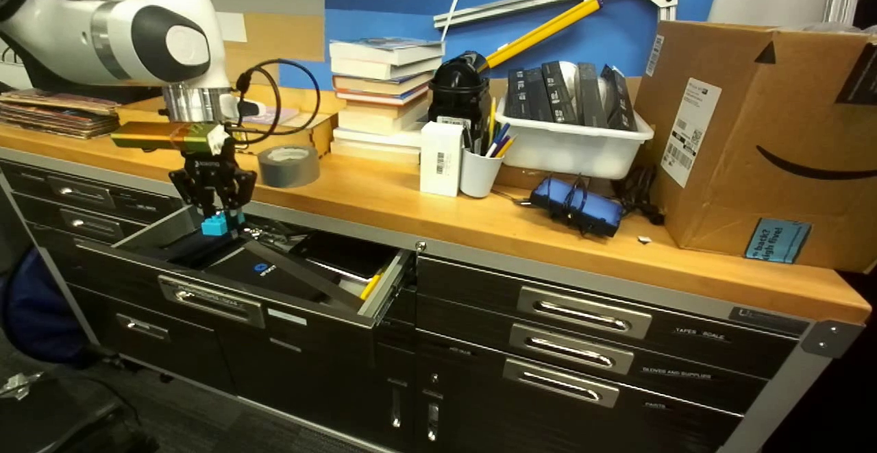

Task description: Put the blue object in the drawer and close the drawer

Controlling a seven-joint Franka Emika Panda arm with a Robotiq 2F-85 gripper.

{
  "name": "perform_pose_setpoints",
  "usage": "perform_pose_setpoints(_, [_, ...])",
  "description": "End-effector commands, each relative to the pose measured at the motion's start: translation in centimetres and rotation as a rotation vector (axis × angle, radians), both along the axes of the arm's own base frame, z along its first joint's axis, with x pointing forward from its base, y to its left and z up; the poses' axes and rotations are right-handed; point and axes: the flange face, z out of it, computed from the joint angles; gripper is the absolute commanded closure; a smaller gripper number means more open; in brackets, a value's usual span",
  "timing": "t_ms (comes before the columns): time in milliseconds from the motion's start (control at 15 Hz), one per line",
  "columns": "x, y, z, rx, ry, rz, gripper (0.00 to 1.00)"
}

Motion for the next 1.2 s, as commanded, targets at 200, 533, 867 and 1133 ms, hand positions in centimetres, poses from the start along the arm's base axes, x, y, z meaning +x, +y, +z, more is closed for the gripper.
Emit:
perform_pose_setpoints(200, [-1.3,-6.3,-1.2,0.107,-0.123,-0.185,0.32])
perform_pose_setpoints(533, [-4.9,-10.4,-1.6,0.060,-0.045,-0.199,0.00])
perform_pose_setpoints(867, [-5.8,-14.1,-4.1,0.003,0.119,-0.249,0.00])
perform_pose_setpoints(1133, [-4.6,-14.3,-7.6,-0.027,0.161,-0.270,0.00])
